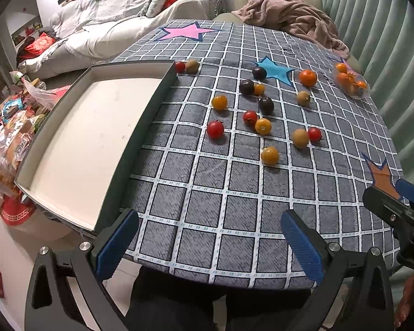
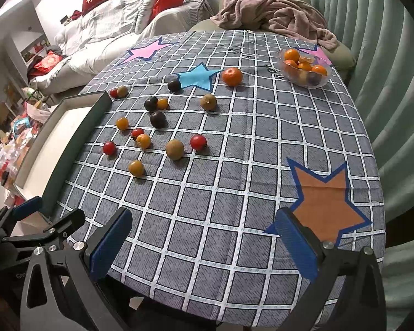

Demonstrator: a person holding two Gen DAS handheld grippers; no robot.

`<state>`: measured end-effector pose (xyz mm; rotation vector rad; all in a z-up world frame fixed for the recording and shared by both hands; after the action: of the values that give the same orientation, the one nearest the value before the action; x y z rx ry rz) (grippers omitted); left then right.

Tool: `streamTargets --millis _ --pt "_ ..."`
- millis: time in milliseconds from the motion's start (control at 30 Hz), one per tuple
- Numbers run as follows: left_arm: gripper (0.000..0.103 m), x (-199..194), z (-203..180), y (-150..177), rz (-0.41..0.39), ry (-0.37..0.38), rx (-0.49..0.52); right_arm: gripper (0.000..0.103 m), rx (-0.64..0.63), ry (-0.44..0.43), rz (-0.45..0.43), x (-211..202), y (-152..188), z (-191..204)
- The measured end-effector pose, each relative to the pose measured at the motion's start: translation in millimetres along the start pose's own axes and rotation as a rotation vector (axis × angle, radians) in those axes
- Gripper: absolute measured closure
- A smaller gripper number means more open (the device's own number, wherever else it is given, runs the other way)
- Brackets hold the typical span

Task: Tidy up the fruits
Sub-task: 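Move both open tools over the scattered fruits on the tablecloth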

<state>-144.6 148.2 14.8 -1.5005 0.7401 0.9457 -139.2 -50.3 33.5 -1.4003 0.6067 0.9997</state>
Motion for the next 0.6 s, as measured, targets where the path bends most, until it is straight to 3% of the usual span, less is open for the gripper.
streamTargets --millis 600 --pt "0.000 15 2 2 0.034 -0.009 -0.003 0.000 0.014 -0.009 0.017 10 1 -6"
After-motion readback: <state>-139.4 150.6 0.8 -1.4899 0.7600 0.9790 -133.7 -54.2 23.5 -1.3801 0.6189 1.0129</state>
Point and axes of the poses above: each gripper's, at about its wrist camera, not at the fingertips, and x roughly the way its jaws point, z to its left, y to its underside, the point moved 5 cm from there along x, roughly the way its jaws point, and after that the axes turned 1 degree about -y, right-handed, at the moved point
